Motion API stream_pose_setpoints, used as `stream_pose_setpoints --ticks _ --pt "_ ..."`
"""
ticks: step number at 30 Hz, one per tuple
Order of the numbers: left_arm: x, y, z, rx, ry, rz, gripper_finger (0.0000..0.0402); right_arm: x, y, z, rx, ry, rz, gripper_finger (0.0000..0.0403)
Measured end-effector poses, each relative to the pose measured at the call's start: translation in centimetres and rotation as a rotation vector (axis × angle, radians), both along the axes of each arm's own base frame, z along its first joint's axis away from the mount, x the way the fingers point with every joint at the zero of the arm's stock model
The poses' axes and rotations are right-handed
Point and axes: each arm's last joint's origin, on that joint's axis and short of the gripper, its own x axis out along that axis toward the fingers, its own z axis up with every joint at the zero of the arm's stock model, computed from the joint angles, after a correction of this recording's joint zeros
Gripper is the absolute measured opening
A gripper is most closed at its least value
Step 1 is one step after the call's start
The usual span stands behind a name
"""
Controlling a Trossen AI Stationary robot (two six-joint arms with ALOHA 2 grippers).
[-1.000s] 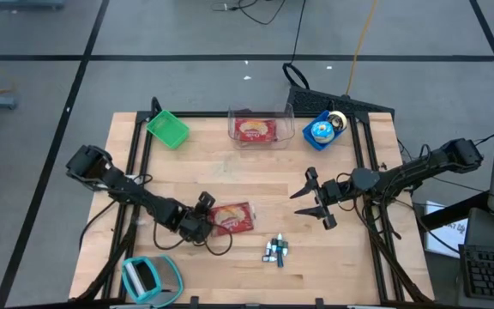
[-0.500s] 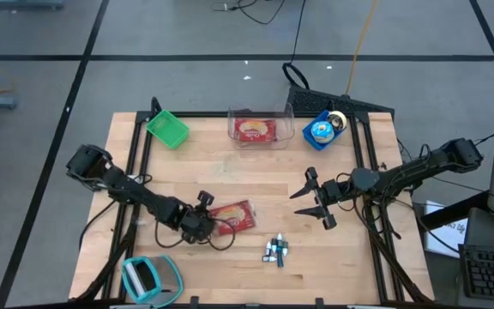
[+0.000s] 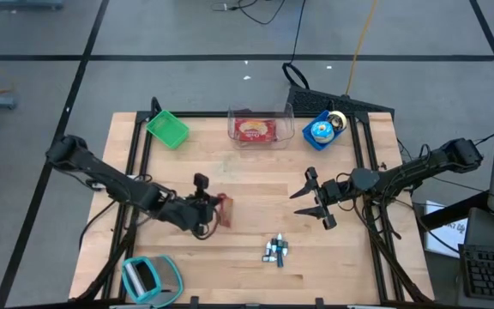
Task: Pick & Place Food Item
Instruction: Put the popcorn bag into the transparent bin
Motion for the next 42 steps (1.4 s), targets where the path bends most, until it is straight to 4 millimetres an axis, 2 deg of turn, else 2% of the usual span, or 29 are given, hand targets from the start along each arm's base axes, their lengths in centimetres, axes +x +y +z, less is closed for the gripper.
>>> stream_pose_setpoints --ticks 6,13,22,29,38,42 --pt "-0.4 0.5 2.9 0.046 -0.137 0.030 0.0000 0.0 0.0 -0.1 -0.002 0.010 0.000 0.0196" --pt "-0.4 0.4 4.3 0.017 -0.233 -0.022 0.0000 0.0 0.0 -0.3 -0.012 0.031 -0.001 0.0196" --pt "-0.2 0.2 4.5 -0.078 -0.246 -0.089 0.0000 0.0 0.0 -0.4 -0.014 0.034 -0.013 0.0196" --pt "0.6 0.4 4.8 -0.229 -0.279 -0.214 0.0000 0.7 -0.5 -1.1 0.003 0.064 -0.214 0.0196" --pt "3.3 0.6 2.9 -0.314 -0.258 -0.317 0.0000 3.4 -0.2 -2.1 0.066 0.055 -0.217 0.0197" --pt "4.5 0.6 2.6 -0.367 -0.292 -0.409 0.0000 5.4 -0.5 -2.0 0.168 0.107 -0.066 0.0204"
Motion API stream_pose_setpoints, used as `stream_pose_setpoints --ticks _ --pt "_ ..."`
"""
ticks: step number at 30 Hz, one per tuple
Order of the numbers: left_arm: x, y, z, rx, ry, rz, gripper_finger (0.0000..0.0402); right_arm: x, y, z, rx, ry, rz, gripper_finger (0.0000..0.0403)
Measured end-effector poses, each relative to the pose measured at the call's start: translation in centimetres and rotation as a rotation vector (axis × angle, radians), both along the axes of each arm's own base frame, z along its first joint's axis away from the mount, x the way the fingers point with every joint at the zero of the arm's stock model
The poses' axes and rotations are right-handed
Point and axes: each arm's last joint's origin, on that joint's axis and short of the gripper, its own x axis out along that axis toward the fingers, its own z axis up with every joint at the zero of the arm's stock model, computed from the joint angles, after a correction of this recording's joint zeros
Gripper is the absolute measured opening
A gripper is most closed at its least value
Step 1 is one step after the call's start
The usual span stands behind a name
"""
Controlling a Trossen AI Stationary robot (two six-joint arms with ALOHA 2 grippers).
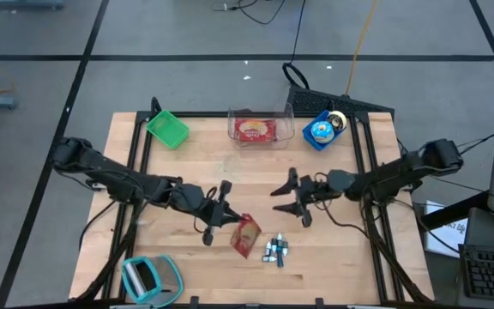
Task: Pick & Place Food Item
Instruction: Put the popcorn bag into the transparent bin
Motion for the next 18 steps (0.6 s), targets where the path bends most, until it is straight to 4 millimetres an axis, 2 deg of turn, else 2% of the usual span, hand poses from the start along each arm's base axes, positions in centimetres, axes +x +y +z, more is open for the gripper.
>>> stream_pose_setpoints --ticks 3,10,18 --pt "0.3 0.2 0.1 -0.021 -0.023 -0.042 0.0000 1.5 0.0 0.1 0.065 0.027 0.122 0.0222" --pt "0.5 0.3 0.5 -0.036 -0.061 -0.072 0.0000 5.1 0.6 -0.4 0.105 0.075 0.191 0.0263" --pt "0.5 0.5 0.3 -0.036 -0.043 -0.067 0.0000 8.0 1.3 -0.1 0.120 0.007 0.300 0.0259"
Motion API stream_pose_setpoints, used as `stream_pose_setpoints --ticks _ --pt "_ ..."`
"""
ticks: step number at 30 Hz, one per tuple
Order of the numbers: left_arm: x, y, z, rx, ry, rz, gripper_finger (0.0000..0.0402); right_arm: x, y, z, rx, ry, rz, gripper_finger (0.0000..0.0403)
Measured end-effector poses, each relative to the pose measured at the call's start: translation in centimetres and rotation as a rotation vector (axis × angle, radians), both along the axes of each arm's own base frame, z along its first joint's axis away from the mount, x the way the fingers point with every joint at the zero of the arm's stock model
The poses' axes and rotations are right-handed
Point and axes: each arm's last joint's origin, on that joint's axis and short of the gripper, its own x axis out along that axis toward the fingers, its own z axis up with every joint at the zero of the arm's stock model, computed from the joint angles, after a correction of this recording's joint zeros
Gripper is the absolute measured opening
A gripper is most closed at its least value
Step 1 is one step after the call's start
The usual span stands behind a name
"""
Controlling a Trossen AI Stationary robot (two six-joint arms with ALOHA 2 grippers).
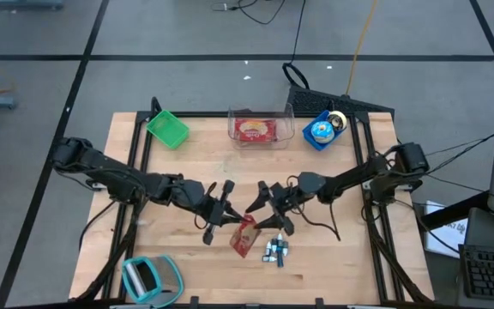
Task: Pick & Place Food Item
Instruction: Put the popcorn bag into the transparent bin
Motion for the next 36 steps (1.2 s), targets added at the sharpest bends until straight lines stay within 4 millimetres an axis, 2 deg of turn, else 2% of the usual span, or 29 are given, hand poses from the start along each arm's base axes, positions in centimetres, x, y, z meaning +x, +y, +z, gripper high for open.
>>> stream_pose_setpoints --ticks 8,12,19,25,28,32,36 --pt "0.0 0.2 -0.1 0.006 0.014 0.010 0.0000 1.5 0.3 0.0 0.021 -0.015 0.026 0.0239" --pt "0.0 0.2 -0.2 0.006 0.015 0.010 0.0000 1.6 0.3 -0.2 0.020 -0.009 0.027 0.0212" --pt "0.0 0.2 -0.2 0.007 0.021 0.010 0.0000 1.6 0.3 -0.1 0.017 -0.017 0.051 0.0124" --pt "0.0 0.1 -0.2 0.004 0.021 0.007 0.0000 1.5 0.4 0.0 -0.017 -0.047 0.097 0.0025" --pt "0.0 0.2 -0.2 0.020 0.016 0.015 0.0002 1.5 0.4 0.0 -0.047 -0.070 0.104 0.0012" --pt "-0.1 0.0 -0.1 0.043 -0.003 0.123 0.0031 1.4 0.5 0.0 -0.051 -0.071 0.116 0.0008" --pt "-0.2 -0.2 0.5 0.040 -0.035 0.185 0.0090 1.4 0.5 0.0 -0.056 -0.065 0.120 0.0007"
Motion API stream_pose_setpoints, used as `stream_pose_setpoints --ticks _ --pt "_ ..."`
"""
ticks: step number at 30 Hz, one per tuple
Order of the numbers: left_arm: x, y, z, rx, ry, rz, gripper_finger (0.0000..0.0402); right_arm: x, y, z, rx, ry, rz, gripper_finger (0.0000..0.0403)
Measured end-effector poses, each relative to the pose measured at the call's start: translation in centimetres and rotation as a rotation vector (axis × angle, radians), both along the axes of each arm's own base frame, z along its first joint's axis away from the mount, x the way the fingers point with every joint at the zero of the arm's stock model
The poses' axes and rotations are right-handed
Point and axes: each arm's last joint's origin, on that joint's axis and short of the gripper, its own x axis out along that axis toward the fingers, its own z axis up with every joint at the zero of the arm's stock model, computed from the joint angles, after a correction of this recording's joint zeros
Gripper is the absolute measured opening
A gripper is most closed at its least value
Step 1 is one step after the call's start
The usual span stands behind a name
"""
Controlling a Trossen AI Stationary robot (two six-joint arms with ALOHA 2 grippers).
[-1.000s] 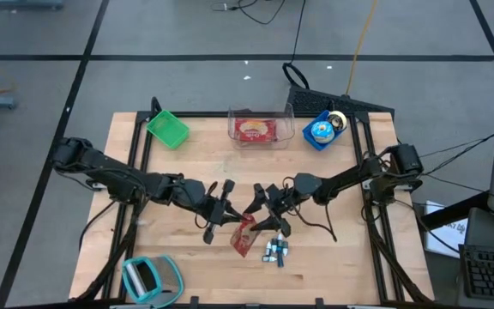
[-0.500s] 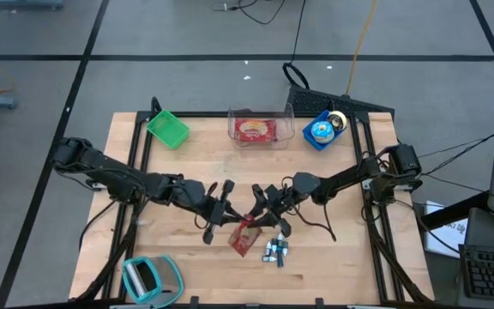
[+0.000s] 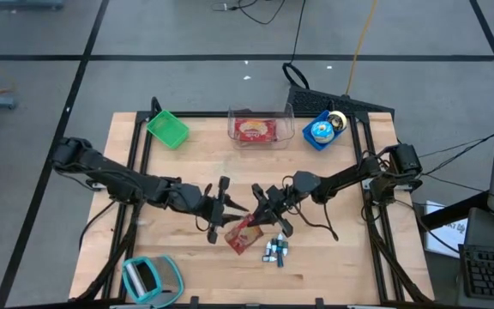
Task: Pick & Place Food Item
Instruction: Put the popcorn bag into the transparent bin
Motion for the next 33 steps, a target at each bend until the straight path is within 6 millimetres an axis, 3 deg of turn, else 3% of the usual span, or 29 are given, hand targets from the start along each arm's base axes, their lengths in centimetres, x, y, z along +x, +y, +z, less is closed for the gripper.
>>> stream_pose_setpoints --ticks 8,16,23,33 --pt "-1.5 0.5 3.1 -0.088 -0.084 0.062 0.0196 0.1 -0.2 -0.8 -0.012 0.074 0.008 0.0006" --pt "-5.3 2.9 4.8 -0.072 0.009 0.214 0.0218 0.1 -2.5 -0.2 -0.012 0.086 -0.072 0.0006" --pt "-6.6 4.2 5.2 -0.091 0.050 0.261 0.0206 -1.2 -7.9 3.4 -0.056 0.069 -0.237 0.0006" --pt "-6.4 4.4 5.0 -0.092 0.055 0.257 0.0202 -1.5 -16.0 8.6 -0.222 0.286 -0.484 0.0006"
